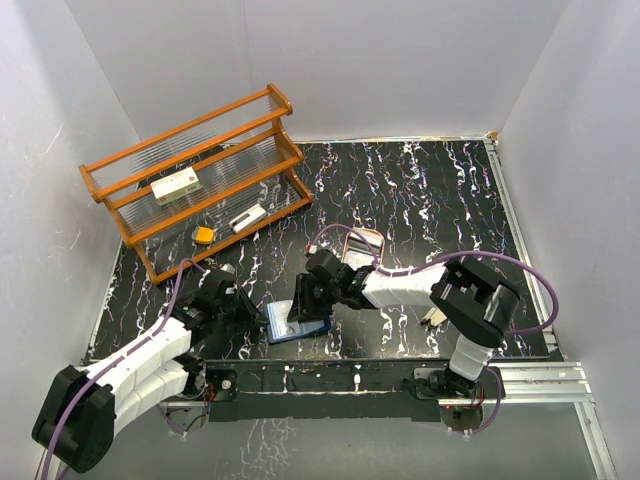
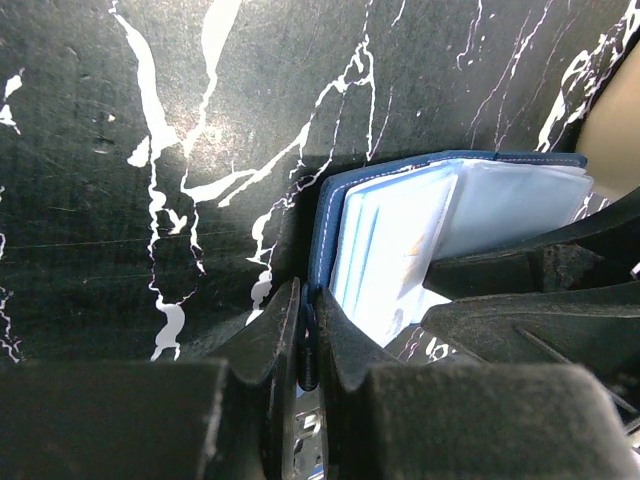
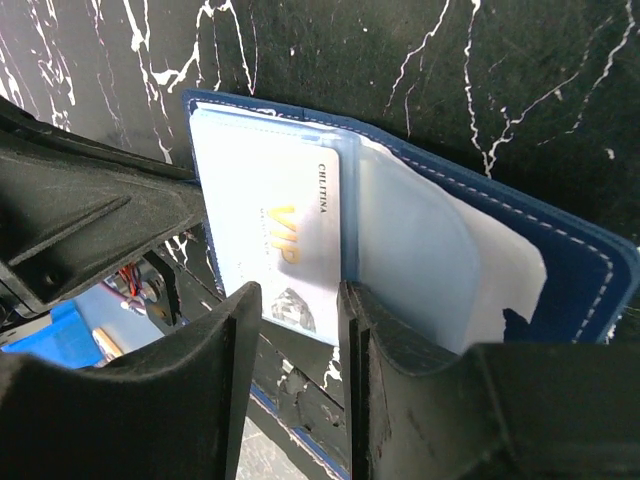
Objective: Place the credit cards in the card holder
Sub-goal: Insert the credit card into the card holder.
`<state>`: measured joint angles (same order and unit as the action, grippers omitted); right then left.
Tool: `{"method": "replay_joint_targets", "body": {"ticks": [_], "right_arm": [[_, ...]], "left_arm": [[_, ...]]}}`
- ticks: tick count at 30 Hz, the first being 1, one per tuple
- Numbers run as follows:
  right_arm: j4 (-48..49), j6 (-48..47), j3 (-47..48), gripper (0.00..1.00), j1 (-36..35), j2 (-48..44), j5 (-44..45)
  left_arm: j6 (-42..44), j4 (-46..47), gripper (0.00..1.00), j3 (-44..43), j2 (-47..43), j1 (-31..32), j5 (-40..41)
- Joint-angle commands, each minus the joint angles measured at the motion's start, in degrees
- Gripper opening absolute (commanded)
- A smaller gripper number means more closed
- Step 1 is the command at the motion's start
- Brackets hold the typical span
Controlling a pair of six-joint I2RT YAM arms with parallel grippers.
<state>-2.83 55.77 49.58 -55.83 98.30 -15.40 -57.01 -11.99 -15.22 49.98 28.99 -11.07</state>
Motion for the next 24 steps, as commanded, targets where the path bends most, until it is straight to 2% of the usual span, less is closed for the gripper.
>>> {"method": "replay_joint_targets", "body": {"ticks": [1, 11, 18, 24], "right_arm": [[-0.02, -0.94, 1.28, 0.36, -0.24, -2.14, 3.42], [0.15, -1.57, 2.34, 0.36, -0.33, -0.13, 2.77], [2.01, -1.59, 2.87, 0.26, -0.58, -0.08, 0.96], [3.64, -1.17, 2.05, 0.22, -0.66, -0.04, -0.34]], "left_arm": [[0.45, -0.30, 0.00, -1.14, 0.67, -0.10, 0.13], [-0.12, 1.37, 0.00, -1.19, 1.81, -0.08, 0.08], [0.41, 0.99, 0.00, -1.71, 2.30, -0.13, 0.26], [0.64, 1.44, 0.00, -2.30, 3.07, -0.12, 0.26]]}}
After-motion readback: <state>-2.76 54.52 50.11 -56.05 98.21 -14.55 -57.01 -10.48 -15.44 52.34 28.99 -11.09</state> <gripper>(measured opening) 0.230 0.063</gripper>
